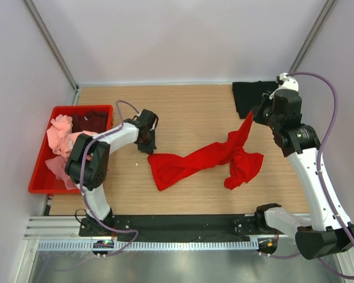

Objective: Fold and stack the t-shirts
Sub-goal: Flatten the tshirt out

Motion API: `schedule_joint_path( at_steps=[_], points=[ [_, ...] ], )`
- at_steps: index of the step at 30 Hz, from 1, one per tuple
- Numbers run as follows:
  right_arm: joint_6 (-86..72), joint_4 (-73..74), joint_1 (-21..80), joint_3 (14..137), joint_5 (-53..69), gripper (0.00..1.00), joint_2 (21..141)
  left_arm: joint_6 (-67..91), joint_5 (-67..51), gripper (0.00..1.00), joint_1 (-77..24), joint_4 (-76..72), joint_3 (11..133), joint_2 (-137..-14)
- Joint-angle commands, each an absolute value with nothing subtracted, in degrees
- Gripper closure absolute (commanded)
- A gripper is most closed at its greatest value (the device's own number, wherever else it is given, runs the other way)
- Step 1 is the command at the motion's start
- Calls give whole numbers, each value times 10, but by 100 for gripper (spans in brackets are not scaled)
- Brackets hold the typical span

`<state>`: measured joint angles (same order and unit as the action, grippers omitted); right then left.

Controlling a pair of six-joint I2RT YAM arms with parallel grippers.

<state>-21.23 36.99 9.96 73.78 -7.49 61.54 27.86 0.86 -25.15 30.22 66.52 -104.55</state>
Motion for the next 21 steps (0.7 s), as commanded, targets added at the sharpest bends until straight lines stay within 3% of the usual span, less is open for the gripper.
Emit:
schedule_joint_path(
  at_steps=[1, 7, 11, 21],
  points=[
    [-220, 315, 98, 734, -116, 99, 617, 281, 68, 100, -254, 382, 734, -998],
    [-175, 296, 98, 855, -230, 99, 624, 262, 192, 100, -254, 482, 958, -902],
    [-139, 278, 98, 930, -254, 99, 609, 248, 253, 100, -254, 490, 1033, -826],
    [-127, 141, 98, 902, -202, 99, 448, 262, 215, 99, -254, 380, 966, -589]
  ],
)
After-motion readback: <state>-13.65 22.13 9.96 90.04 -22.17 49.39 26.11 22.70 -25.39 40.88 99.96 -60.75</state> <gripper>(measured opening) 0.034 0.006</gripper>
